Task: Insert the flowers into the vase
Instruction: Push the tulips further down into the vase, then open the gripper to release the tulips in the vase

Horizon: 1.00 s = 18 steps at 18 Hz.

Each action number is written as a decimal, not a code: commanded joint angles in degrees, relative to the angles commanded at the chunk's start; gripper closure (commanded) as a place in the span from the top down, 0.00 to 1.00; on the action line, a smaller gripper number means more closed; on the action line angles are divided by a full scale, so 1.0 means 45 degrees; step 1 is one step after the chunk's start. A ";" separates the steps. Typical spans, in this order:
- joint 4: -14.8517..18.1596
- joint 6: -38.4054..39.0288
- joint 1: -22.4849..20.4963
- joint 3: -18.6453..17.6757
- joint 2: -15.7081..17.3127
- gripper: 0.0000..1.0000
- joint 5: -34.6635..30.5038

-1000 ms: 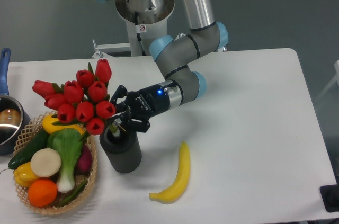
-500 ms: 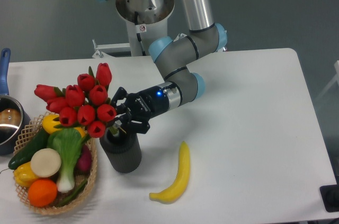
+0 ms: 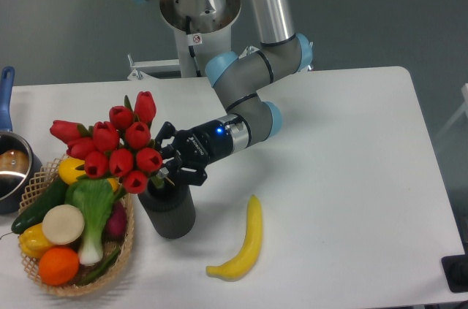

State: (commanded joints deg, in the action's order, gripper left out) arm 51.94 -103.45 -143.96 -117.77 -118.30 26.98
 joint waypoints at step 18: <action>-0.0039 -0.0059 -0.0429 0.0019 0.0059 0.35 0.0000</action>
State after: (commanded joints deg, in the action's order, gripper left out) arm 51.77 -103.71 -145.89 -117.69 -118.04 26.98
